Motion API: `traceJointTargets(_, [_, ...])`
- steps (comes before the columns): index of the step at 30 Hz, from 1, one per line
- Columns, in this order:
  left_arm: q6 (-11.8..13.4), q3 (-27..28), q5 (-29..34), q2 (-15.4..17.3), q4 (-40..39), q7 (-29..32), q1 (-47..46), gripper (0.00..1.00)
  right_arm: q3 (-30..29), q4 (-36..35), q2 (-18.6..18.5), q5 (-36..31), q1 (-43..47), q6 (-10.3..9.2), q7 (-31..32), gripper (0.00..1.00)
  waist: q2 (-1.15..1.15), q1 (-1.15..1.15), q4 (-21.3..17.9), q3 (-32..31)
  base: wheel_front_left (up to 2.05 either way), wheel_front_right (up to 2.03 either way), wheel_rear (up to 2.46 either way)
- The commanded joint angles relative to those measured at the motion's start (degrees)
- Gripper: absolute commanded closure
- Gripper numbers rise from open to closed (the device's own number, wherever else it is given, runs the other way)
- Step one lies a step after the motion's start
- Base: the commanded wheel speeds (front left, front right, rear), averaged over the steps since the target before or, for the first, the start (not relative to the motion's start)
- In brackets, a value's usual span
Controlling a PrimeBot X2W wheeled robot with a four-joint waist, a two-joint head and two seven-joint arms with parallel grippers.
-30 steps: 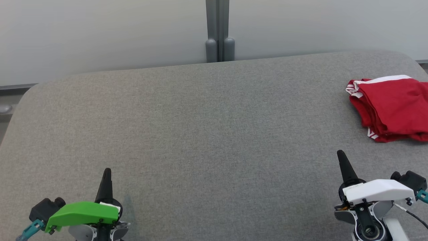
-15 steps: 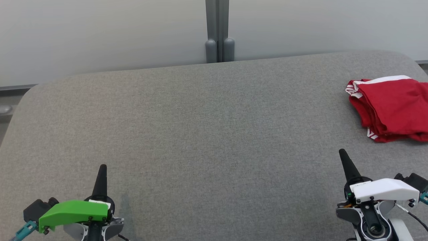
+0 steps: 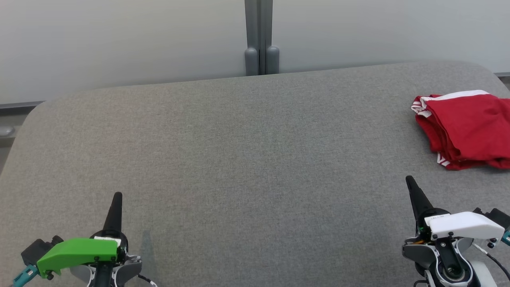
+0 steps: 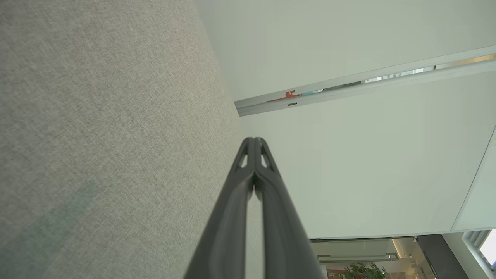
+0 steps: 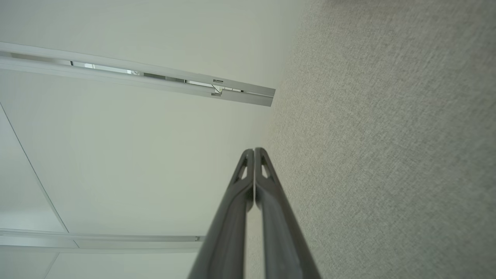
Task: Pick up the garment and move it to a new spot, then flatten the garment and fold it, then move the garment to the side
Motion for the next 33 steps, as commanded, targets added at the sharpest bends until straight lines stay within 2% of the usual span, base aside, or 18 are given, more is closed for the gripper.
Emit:
traceJointTargets(1, [-0.50,0.41,-1.34,0.28,-0.48,0.35,-1.35,1.00,-0.29,-0.55,-0.25,1.39,-1.09,-0.02,0.43,1.00,0.00,0.00,0.00,-0.01,0.00,0.00,0.00])
traceJointTargets(33, [-2.64,3.60,-12.98,0.27,-1.24,3.88,-1.67,1.00,-1.85,-0.91,-0.30,14.09,-1.01,-0.02,3.38,1.00,0.00,0.00,-0.10,-0.33,0.00,0.00,0.00])
